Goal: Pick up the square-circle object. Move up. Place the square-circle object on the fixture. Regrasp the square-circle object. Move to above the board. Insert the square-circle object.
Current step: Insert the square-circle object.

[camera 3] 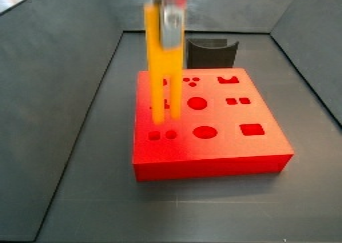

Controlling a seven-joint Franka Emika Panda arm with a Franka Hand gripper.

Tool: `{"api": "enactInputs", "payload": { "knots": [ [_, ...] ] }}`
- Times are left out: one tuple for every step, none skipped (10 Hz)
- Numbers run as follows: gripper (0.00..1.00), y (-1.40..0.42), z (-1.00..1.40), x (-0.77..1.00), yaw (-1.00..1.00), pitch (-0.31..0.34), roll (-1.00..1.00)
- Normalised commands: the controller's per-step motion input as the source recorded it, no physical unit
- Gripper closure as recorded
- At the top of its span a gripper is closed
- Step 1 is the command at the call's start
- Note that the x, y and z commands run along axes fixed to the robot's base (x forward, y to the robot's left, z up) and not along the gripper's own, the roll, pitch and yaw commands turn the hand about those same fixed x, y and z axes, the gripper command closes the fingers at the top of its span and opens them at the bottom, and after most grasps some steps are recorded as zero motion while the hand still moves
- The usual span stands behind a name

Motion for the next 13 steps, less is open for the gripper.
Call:
{"api": "enactInputs", "payload": {
  "knots": [
    [1.00,-0.13,-0.36,0.03,-0.95,-0.057,0.00],
    [1.00,0.00,-0.21,0.00,-1.00,0.000,0.00],
    [1.00,0.00,-0.03,0.00,-1.00,0.000,0.00],
    [1.00,-0.08,0.00,0.00,-0.51,0.009,0.04],
    [1.00,-0.16,0.00,-0.09,-0.04,-0.023,0.06],
    [1.00,-0.06,-0.09,-0.13,0.00,-0.049,0.07],
    [1.00,0.00,-0.15,-0.08,0.45,0.000,0.13],
    [1.00,0.01,-0.10,0.00,0.65,0.000,0.14],
    [1.00,0.00,-0.03,-0.07,0.36,-0.066,0.08],
    [1.00,0.00,0.00,0.00,0.00,-0.139,0.01],
    [1.00,0.00,-0.01,0.07,-0.23,-0.103,0.02],
    [1.00,0.03,-0.03,0.00,-0.35,-0.064,0.00],
    [1.00,0.04,-0.03,0.00,-0.44,-0.053,0.00]
  ]
}}
